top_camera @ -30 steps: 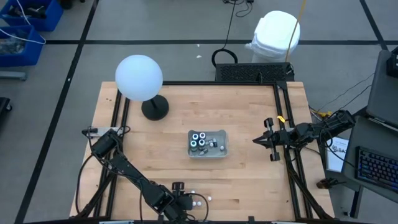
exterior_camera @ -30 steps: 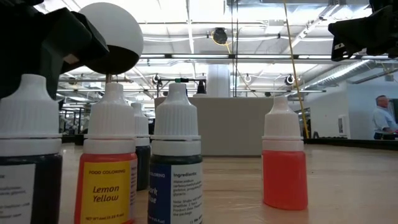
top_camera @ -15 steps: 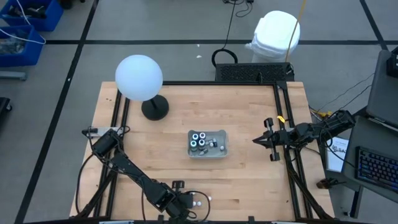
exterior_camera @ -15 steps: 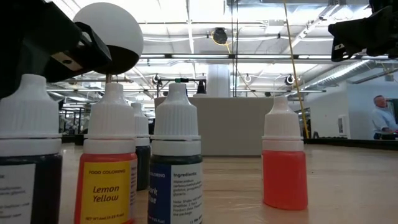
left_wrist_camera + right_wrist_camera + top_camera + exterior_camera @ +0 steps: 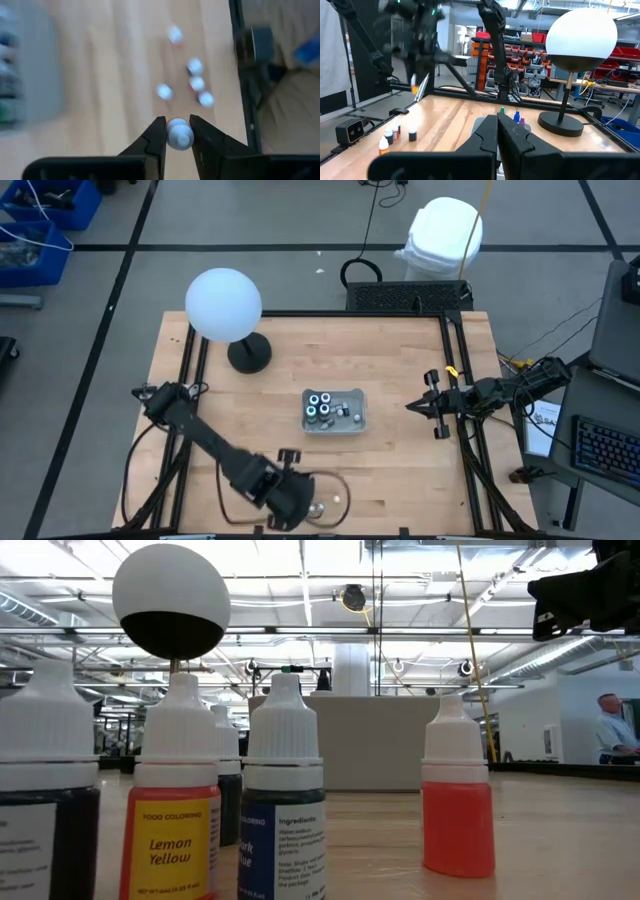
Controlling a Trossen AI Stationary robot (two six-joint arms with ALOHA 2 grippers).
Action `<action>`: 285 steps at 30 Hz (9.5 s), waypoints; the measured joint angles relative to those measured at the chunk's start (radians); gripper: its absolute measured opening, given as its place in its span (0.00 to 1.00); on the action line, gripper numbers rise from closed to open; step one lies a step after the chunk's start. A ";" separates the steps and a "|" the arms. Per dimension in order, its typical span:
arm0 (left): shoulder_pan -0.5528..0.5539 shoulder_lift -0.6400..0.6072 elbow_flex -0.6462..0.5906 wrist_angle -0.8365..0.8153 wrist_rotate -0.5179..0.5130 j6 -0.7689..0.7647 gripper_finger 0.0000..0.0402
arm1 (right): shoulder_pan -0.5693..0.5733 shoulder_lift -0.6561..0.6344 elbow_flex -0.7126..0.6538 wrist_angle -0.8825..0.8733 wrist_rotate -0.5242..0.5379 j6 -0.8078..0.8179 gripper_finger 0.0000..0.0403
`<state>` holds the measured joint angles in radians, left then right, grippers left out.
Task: Pick & Place food coloring
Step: Put the small yellow food coloring bottle into the gray bin
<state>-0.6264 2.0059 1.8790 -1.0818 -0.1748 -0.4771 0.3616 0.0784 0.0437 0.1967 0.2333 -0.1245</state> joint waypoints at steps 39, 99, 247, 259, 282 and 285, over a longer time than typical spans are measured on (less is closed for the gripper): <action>0.593 0.354 0.252 0.182 0.171 0.505 0.17 | 0.000 0.001 0.000 -0.045 0.005 0.008 0.00; 0.038 -1.115 -1.043 0.718 -0.587 0.366 0.01 | 0.000 0.026 0.000 0.054 0.002 -0.115 0.00; 0.331 -1.482 -1.704 1.363 -0.346 0.603 0.02 | 0.323 1.949 1.096 0.105 0.101 0.453 0.19; 0.331 -1.483 -1.704 1.363 -0.346 0.609 0.03 | 0.298 1.720 1.095 -0.079 0.167 0.324 0.11; 0.331 -1.482 -1.704 1.341 -0.350 0.663 0.03 | -0.076 1.357 0.758 -0.162 0.258 0.253 0.13; 0.331 -1.482 -1.704 1.338 -0.350 0.691 0.03 | -0.089 1.357 0.725 -0.164 0.256 0.266 0.13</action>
<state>-0.2951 0.5235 0.1753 0.2565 -0.5247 0.2137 0.2722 1.4353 0.7689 0.0326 0.4889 0.1415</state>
